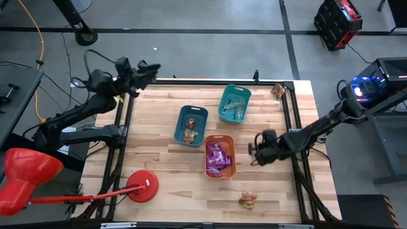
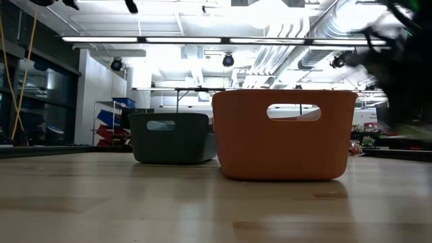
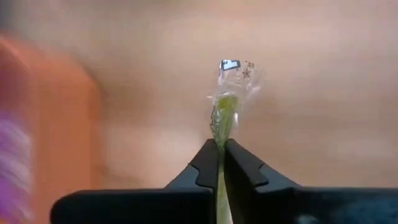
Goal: Sort candy
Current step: Put the green gummy into the green bin
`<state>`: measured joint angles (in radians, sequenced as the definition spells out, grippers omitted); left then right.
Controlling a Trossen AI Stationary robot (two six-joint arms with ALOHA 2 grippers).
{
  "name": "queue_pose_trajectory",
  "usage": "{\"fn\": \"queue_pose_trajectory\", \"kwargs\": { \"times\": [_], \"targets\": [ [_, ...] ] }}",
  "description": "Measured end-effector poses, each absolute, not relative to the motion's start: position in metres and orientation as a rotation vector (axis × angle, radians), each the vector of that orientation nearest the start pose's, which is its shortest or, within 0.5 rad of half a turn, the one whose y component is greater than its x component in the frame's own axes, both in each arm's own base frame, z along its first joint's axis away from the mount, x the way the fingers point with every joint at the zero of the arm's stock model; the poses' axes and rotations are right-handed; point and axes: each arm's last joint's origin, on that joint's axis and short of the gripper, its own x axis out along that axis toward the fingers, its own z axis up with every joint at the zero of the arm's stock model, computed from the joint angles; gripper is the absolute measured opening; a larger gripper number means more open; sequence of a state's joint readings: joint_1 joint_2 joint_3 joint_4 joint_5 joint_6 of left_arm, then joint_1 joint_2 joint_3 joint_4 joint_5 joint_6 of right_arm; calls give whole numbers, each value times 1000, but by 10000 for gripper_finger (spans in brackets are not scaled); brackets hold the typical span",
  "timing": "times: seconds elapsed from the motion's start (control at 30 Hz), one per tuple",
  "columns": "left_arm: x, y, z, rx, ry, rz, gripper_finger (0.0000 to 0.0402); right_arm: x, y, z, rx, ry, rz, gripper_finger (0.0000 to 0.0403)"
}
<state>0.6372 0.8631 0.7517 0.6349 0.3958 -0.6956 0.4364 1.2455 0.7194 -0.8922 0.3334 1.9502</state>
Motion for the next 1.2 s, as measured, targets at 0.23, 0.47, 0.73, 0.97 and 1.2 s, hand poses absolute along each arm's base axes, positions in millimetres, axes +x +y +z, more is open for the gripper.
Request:
{"fn": "queue_pose_trajectory", "kwargs": {
  "times": [0.23,0.47,0.73,0.97,1.2],
  "targets": [
    [161,108,366,-578,-327,161,197,205,9,239,947,434,-1127,3],
    [209,107,330,-755,-122,106,197,235,-83,245,831,369,-1013,3],
    [234,87,328,-789,-144,-35,197,232,-129,232,825,415,-1013,80],
    [235,88,329,-763,-198,52,197,235,-115,246,831,490,-732,163],
    [254,86,311,-746,-123,64,197,210,-31,229,1000,1049,-535,166]
  ]
}}
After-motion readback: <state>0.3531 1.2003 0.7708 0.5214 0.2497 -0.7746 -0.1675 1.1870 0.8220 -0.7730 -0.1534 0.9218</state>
